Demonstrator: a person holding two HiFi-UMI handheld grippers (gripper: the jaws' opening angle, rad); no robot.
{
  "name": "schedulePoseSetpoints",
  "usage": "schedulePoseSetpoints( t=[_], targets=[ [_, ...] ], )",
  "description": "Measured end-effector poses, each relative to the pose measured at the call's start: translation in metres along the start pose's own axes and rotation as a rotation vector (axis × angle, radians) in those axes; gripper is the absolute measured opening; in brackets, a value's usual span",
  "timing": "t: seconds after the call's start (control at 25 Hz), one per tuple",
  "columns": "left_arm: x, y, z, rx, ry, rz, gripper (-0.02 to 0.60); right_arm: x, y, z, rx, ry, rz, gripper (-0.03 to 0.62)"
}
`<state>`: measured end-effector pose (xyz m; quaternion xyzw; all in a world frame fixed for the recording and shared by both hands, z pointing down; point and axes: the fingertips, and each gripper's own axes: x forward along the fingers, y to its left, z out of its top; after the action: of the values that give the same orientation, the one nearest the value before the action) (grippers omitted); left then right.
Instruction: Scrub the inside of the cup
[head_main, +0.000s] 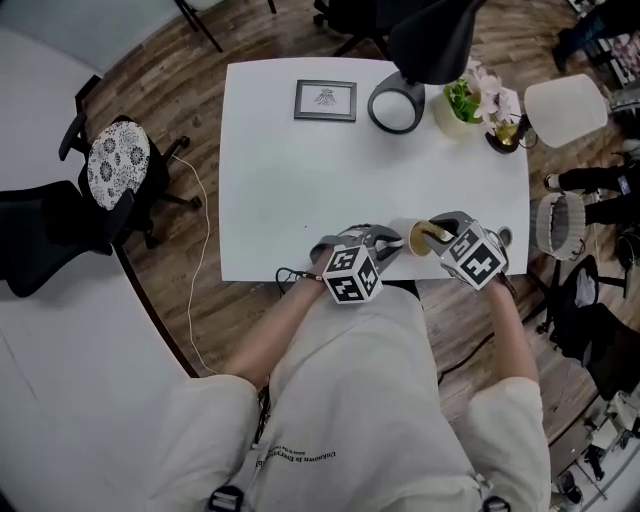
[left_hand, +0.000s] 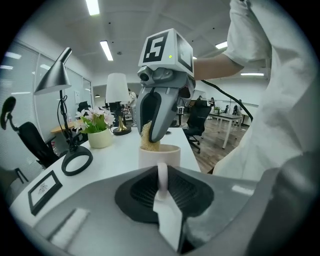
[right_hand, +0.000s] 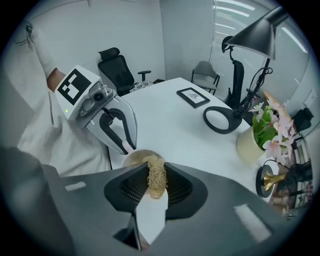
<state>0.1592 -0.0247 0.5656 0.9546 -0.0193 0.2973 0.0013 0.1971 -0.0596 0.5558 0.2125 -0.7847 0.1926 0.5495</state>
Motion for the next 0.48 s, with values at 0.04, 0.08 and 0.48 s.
schedulePoseSetpoints(
  t=[0.04, 0.08, 0.48],
  targets=[
    [-0.001, -0.001, 0.000, 0.009, 0.001, 0.003, 0.049, 0.000, 0.001, -0.002, 0.003, 0.001, 0.004, 0.109],
    [-0.003, -0.002, -0.001, 0.008, 0.001, 0.003, 0.049, -0.001, 0.004, -0.003, 0.006, 0.004, 0.009, 0.109],
    [-0.006, 0.011, -0.007, -0.015, 0.004, 0.027, 0.049, -0.005, 0.017, -0.008, -0.008, 0.028, 0.023, 0.109]
  ],
)
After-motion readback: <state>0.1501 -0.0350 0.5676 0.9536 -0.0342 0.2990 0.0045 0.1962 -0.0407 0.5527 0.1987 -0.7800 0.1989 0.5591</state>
